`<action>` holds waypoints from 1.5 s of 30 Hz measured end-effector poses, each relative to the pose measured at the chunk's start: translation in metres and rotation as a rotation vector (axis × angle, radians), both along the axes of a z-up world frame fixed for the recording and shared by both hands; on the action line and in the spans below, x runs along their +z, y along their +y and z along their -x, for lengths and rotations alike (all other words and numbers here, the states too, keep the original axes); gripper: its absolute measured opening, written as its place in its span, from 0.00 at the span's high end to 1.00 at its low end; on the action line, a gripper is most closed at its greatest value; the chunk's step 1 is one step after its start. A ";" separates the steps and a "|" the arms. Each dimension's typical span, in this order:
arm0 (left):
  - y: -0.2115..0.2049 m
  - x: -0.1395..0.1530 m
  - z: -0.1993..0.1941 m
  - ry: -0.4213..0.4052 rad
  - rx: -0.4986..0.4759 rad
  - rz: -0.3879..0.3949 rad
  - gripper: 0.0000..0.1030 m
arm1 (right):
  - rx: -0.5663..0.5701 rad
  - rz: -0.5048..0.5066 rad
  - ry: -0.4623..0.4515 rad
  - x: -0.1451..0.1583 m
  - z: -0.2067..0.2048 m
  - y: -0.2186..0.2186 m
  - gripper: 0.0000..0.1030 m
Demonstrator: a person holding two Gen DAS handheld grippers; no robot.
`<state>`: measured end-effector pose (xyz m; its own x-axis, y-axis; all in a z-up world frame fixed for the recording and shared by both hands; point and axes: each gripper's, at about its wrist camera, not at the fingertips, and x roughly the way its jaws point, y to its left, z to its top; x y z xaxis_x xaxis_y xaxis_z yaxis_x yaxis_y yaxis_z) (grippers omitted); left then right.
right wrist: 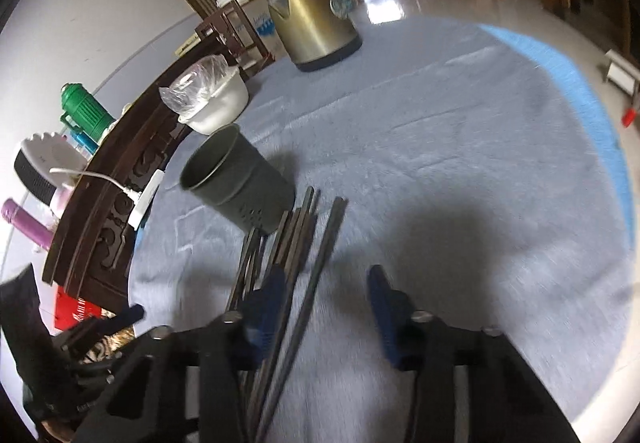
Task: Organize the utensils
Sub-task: 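Close the left gripper on a dark metal rod while the right gripper grasps another rod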
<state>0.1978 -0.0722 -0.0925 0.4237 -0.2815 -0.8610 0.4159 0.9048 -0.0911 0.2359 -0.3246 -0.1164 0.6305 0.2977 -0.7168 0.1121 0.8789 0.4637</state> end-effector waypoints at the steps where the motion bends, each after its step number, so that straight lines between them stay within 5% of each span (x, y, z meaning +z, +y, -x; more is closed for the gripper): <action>1: -0.003 -0.003 -0.007 0.014 -0.003 0.006 0.48 | 0.001 -0.012 0.014 -0.003 -0.010 0.001 0.61; 10: -0.025 -0.020 -0.047 0.105 -0.069 0.043 0.48 | 0.004 -0.061 0.220 -0.041 -0.071 0.000 0.61; 16: -0.041 -0.031 -0.063 0.136 -0.113 0.040 0.48 | 0.001 -0.049 0.268 -0.054 -0.088 0.004 0.62; 18: -0.046 -0.034 -0.067 0.144 -0.122 0.049 0.51 | 0.004 -0.034 0.280 -0.055 -0.090 0.006 0.74; 21: -0.053 -0.039 -0.075 0.157 -0.138 0.049 0.70 | 0.005 0.018 0.296 -0.056 -0.094 0.006 0.86; 26: -0.055 -0.049 -0.089 0.189 -0.133 0.082 0.91 | 0.015 0.029 0.283 -0.056 -0.091 -0.002 0.89; 40: -0.010 -0.037 -0.098 0.142 -0.092 0.166 0.95 | -0.023 -0.061 0.167 -0.029 -0.067 -0.025 0.92; 45: -0.014 -0.036 -0.091 0.138 -0.117 0.136 0.95 | -0.016 -0.031 0.151 -0.021 -0.066 -0.021 0.92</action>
<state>0.2889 -0.0867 -0.1284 0.2620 -0.4392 -0.8593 0.4925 0.8266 -0.2723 0.3021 -0.3454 -0.1370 0.5209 0.3123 -0.7944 0.1964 0.8619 0.4676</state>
